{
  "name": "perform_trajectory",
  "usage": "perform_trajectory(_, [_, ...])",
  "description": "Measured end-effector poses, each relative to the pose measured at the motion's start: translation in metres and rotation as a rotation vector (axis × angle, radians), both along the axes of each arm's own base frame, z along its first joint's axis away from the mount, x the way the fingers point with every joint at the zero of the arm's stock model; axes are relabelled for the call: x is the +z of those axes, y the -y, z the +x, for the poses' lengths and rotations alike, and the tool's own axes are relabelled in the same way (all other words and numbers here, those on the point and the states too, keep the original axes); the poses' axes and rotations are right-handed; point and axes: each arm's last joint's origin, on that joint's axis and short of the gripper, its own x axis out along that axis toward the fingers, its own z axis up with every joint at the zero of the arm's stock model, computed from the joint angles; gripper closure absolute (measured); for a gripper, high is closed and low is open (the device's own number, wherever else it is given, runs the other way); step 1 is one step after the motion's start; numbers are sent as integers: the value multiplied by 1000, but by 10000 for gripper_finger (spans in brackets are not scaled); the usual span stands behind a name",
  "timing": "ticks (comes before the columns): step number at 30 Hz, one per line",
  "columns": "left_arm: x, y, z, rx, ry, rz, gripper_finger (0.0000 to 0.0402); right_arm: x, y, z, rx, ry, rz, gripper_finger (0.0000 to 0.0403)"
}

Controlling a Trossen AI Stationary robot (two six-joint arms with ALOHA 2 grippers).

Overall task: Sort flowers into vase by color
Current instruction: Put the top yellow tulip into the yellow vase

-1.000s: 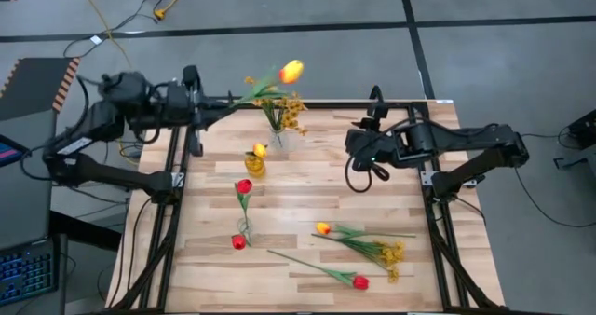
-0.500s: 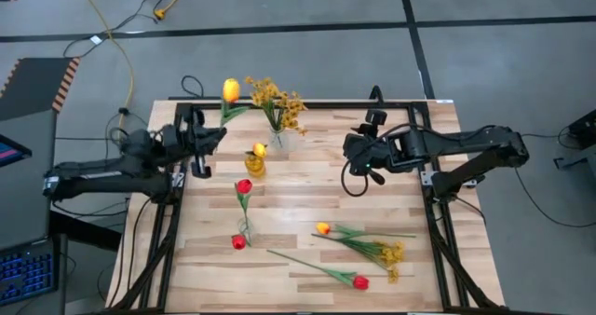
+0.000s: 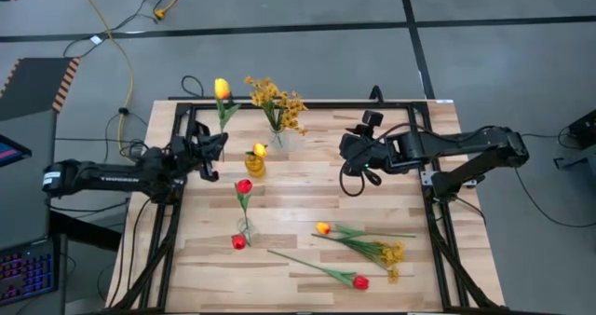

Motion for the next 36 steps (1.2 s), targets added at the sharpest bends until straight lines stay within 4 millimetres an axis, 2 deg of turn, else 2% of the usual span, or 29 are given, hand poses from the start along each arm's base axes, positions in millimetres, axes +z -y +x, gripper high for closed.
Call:
perform_trajectory(15, [-13,-5,25,8,19,22,401,0,0,0,-2,3,2,246])
perform_trajectory(27, [-3,-12,63,6,-38,92,401,0,0,0,-1,6,3,246])
perform_trajectory(36, [-12,-23,72,27,-89,68,401,0,0,0,-1,5,3,246])
